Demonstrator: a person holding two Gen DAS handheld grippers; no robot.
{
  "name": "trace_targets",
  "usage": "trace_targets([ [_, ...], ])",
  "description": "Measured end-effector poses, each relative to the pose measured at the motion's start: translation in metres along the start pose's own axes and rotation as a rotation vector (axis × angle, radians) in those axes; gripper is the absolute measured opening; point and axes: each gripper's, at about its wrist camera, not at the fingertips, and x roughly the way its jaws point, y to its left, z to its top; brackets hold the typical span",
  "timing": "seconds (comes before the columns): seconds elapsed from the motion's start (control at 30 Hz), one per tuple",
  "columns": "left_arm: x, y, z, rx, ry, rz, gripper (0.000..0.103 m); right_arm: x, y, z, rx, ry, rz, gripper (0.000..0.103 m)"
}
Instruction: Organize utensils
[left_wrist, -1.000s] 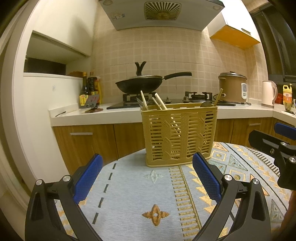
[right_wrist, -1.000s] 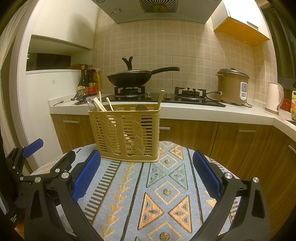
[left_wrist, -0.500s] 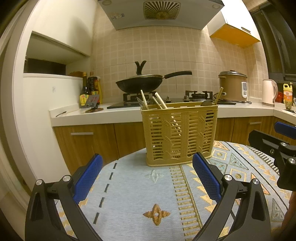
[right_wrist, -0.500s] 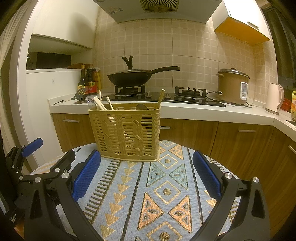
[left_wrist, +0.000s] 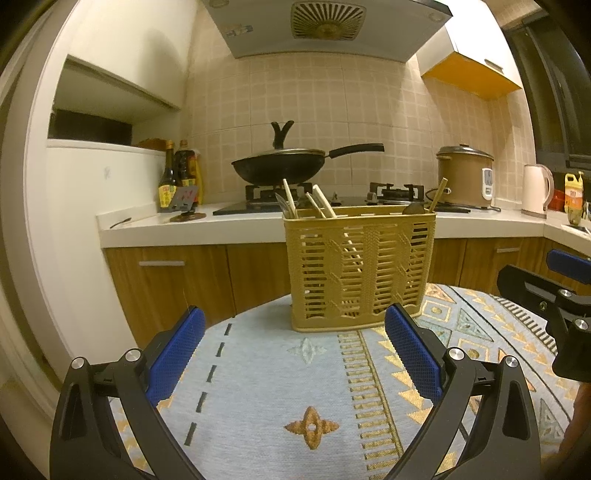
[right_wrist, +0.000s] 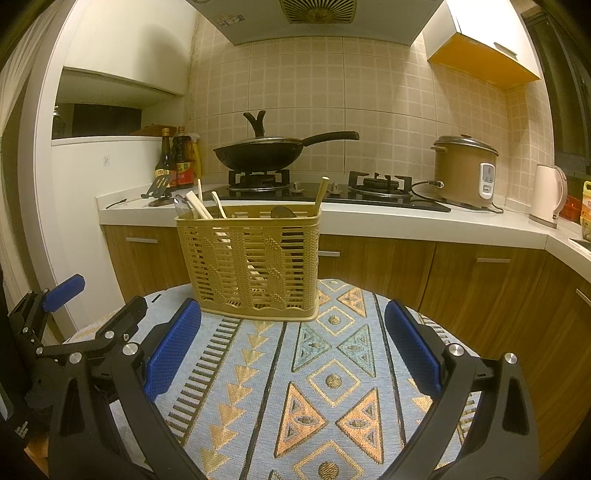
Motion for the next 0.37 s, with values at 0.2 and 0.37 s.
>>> trace_targets([
  [0.2, 0.007, 0.009, 0.001, -0.054, 0.041, -0.018, 0.096, 0.0, 0.0, 0.0, 0.0, 0.0, -0.001, 0.095],
  [0.37, 0.009, 0.015, 0.0, -0.074, 0.05, -0.018, 0.096, 0.0, 0.0, -0.001, 0.001, 0.002, -0.003, 0.095],
])
